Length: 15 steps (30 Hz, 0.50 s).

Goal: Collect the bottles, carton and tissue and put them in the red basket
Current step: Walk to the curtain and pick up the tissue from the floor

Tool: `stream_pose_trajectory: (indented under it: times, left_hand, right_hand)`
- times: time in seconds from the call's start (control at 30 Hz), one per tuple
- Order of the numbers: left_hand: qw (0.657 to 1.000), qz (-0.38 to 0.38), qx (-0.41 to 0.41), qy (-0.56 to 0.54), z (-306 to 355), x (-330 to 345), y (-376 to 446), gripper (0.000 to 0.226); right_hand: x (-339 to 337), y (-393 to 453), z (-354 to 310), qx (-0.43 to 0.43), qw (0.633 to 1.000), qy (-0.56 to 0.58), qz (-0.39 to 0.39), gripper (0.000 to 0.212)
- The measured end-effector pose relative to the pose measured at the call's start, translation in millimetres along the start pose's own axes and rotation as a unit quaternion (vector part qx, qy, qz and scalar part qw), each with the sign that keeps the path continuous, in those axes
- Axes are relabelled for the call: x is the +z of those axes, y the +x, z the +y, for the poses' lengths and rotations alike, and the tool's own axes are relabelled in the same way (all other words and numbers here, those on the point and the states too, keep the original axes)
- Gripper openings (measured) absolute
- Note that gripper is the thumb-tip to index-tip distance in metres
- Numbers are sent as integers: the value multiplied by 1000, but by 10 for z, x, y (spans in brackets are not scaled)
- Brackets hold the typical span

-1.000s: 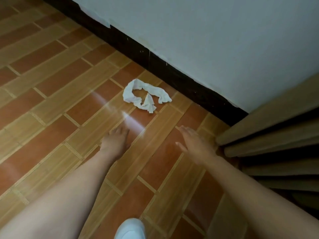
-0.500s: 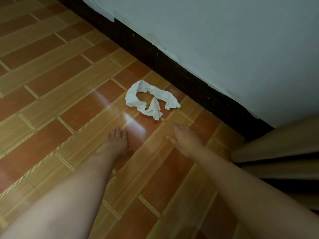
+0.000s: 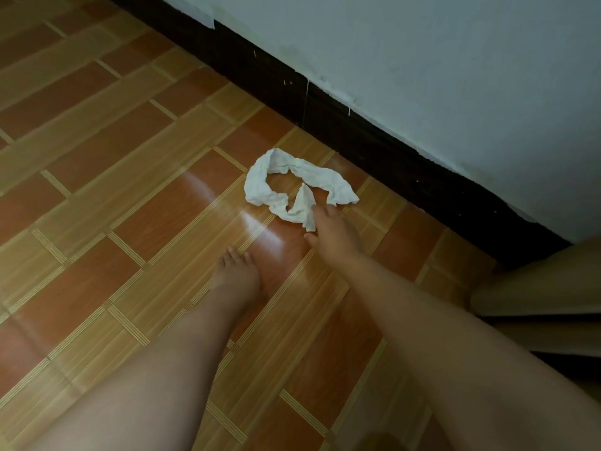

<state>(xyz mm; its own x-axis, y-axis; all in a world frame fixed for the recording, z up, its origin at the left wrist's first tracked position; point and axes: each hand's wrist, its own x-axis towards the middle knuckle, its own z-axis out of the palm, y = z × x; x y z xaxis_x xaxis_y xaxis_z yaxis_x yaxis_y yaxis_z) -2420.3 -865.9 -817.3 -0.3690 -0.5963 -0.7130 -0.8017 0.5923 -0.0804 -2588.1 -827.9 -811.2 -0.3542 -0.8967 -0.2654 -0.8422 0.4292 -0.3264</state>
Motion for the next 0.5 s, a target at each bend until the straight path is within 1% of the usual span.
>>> stream_pose_trajectory:
  times: [0.13,0.23,0.4,0.5]
  left_hand:
    - [1000,9,3,-4,7,31,-7,82]
    - [1000,13,5,-6,8,54,-6,85]
    - [1000,3,2,-5,26,27,14,86]
    - [1000,-2,-1,-4,38,20,35,87]
  right_hand:
    - [96,152,-41,-2,998,-46,32,50]
    - [189,238,-51,-3,996,-81,45,48]
    - [283,292,-11,9,994,-87,66,39]
    - [289,295,48,7,995,-78,64,41]
